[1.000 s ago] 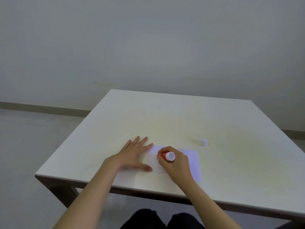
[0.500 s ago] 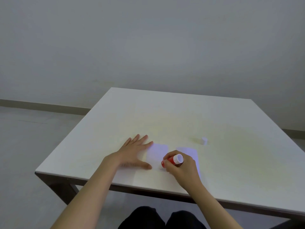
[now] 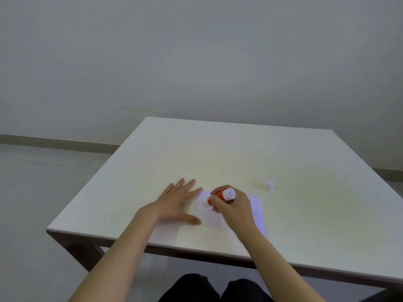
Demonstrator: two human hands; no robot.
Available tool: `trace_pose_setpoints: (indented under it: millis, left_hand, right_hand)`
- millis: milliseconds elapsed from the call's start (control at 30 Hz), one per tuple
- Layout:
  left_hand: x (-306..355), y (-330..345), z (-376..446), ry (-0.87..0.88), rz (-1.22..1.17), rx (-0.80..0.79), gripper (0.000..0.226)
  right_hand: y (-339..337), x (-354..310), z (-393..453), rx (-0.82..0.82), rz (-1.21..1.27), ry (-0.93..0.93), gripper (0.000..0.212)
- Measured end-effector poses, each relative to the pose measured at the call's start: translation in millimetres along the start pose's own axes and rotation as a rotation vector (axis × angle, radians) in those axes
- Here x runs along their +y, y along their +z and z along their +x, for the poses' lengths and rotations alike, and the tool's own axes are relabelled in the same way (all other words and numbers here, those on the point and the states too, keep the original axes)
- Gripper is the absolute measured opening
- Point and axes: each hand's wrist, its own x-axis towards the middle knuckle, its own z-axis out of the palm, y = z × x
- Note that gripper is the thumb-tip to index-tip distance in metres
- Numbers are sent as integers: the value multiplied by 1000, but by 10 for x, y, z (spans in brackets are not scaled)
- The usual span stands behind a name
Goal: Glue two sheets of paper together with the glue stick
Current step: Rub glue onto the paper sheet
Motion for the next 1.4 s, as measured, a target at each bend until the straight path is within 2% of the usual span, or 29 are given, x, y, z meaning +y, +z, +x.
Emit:
trace_pose_setpoints:
  millis: [67,133,333,400,500,700,800,967,1067,1200,1300,1400]
  left_hand:
    - [4,3,-6,5,-8,3,103]
    - [4,3,-9,13,-9,8,102]
    - [-12,-1,-5,14,23,3,102]
    - [-14,5,1,13,22,5,103]
    - [-19,6,-5,14,3,2,103]
    - [-22,24,-7,6,-4,13,104]
    - [-28,22,2,6,15,5,106]
    - [-36,6,-1,14,20,-19,106]
    - [-36,-19,-20,17,-2,-36,106]
    - [32,-96,-67,-19,-94,-45,103]
    - [141,-193,-123,-81,-433,48,93]
    - [421,-260,-186,-33,-843,312,75]
  right_hand:
    - [97,-24,34,-105,-26,-5,5]
    - [109,-25,108,-136,-50,9,5]
    - [-55,-20,325,36,-56,56,9]
    - [-63,-12,301,41,-96,48,9]
    - [-18,10,162,-16,-150,12,8]
    - [16,16,-29,-177,-74,46,6]
    - [-61,9,34,-128,-53,55,5]
    - [-224,46,122,84,-3,89,9]
    - [-322,64,103,119,211,101,8]
    - [-362,-71,67,-19,791,240,12]
    - [-302,-146,25,-4,1050,354,16]
    - [-216,-195,-31,22,1238,423,15]
